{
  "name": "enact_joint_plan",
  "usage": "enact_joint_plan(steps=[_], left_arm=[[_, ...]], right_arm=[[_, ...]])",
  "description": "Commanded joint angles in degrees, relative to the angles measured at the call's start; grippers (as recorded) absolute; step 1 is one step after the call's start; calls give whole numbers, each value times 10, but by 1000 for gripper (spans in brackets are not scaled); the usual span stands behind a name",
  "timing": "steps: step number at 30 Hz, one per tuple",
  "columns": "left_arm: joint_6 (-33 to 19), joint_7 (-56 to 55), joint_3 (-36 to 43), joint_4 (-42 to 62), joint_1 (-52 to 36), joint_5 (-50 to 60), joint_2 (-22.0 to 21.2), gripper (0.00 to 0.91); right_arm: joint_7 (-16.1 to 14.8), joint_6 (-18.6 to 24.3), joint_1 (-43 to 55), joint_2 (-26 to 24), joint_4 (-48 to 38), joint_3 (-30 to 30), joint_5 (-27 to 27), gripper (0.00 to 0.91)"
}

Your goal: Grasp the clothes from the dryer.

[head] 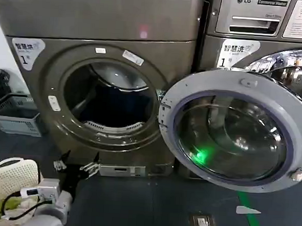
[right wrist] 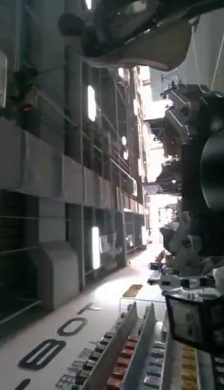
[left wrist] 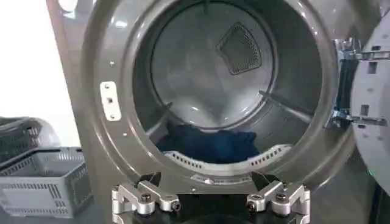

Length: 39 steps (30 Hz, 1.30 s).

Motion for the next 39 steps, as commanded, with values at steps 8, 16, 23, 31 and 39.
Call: enact_joint_plan(steps=[8,16,23,31,39], left_arm=[[28,-2,2,-1,-2,-3,1,907],[28,-16,1,0,-3,-11,1,907],[28,-22,0,2,-3,-14,2,907],[28,-19,0,1,-2,-18,-1,907],[28,-19,-1,4,-2,-18,-5,907]], right_arm=[[1,1,-2,-1,-1,1,2,907],[1,1,-2,-1,-1,0,2,907],[0,1,-1,-2,0,-2,2,907],[0,1,0,-1,1,-3,2,907],[0,0,-2,1,-1,-2,1,907]])
